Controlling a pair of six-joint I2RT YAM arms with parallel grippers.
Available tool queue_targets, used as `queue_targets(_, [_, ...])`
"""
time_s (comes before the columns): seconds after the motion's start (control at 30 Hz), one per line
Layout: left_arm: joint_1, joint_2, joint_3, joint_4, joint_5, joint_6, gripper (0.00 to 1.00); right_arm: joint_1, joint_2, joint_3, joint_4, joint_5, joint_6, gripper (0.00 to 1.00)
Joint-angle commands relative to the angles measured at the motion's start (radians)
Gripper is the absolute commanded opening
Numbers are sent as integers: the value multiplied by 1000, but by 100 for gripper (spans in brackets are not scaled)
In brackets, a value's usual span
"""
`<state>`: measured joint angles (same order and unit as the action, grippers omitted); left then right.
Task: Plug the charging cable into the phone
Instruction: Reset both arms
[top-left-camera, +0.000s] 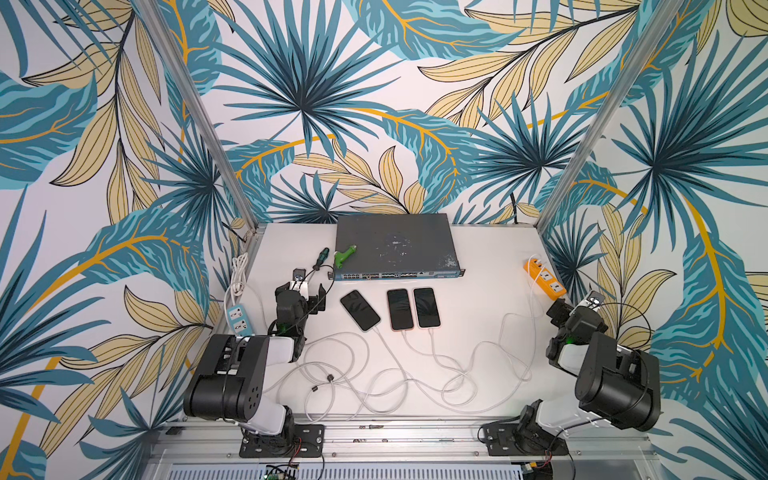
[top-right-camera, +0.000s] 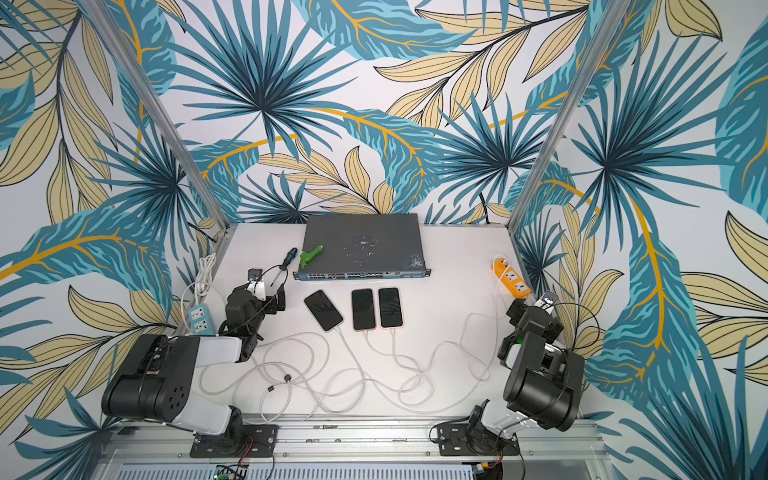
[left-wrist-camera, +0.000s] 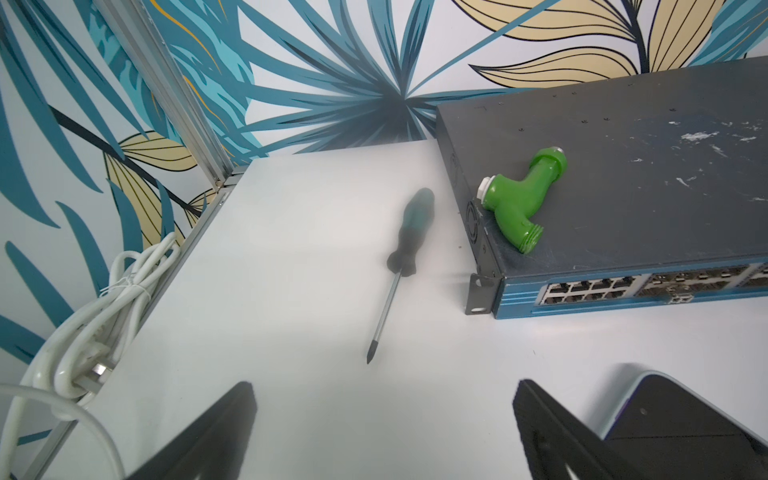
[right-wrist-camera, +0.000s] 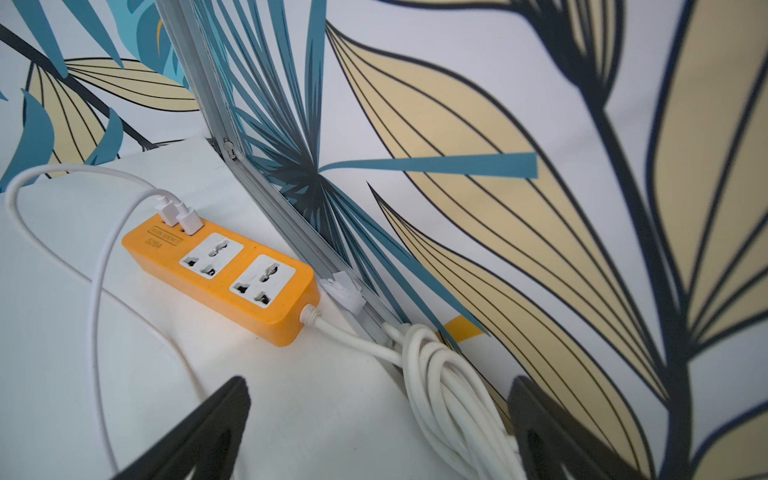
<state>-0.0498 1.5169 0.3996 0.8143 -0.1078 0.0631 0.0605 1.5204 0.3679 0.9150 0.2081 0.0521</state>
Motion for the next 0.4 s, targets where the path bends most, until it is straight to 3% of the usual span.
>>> queue_targets(0.0, [-2,-3,12,-8,10,1,100,-4,-8,2,14,-8,2,100])
queue_targets(0.37, [6,-3,12,-10,28,-1,100,-4,-8,2,15,-8,2,100])
